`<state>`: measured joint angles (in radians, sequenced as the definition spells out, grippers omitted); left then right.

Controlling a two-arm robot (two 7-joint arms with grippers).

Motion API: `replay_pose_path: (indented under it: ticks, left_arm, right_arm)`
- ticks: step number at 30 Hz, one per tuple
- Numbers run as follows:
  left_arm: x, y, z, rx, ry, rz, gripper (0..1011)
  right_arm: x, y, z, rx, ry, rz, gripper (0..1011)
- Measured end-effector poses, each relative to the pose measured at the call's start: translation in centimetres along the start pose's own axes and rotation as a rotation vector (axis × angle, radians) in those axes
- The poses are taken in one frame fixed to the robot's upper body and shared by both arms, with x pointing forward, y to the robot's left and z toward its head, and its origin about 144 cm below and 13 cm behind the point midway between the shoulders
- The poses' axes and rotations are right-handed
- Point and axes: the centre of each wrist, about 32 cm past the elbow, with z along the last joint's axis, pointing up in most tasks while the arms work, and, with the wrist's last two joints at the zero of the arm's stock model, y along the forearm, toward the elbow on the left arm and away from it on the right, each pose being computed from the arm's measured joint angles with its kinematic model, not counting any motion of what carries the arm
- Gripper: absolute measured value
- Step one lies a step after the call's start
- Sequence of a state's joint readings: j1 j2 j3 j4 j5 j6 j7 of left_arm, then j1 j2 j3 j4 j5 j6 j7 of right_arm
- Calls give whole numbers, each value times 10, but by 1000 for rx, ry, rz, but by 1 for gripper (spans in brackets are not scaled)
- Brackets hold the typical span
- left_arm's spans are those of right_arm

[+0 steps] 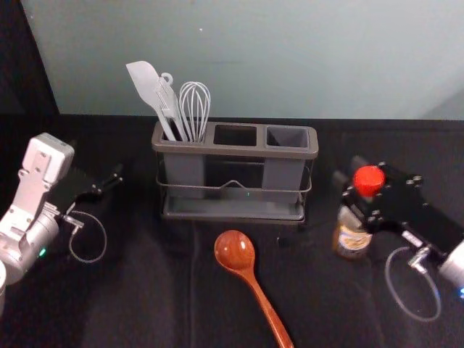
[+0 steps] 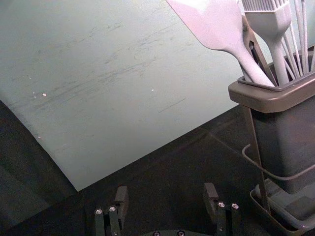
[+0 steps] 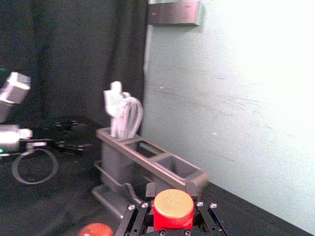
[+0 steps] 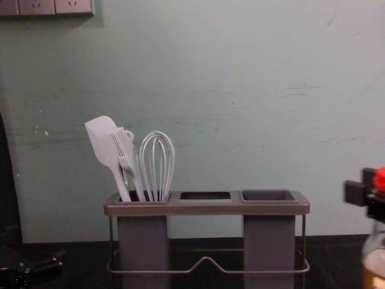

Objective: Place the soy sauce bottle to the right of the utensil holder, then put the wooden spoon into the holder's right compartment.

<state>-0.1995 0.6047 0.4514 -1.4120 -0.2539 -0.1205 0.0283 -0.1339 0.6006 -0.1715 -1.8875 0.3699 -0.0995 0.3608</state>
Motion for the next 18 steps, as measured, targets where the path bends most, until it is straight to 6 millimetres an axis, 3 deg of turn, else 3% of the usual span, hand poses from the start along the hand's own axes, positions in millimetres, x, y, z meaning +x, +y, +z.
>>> replay_pose_path:
  ticks: [10, 18]
  left_arm:
    - [0, 0, 0, 0, 0, 0, 1005]
    - [0, 0, 0, 0, 0, 0, 1005]
  right_arm:
    - [23, 3, -12, -15, 18, -85, 367]
    - [43, 25, -28, -40, 69, -127, 366]
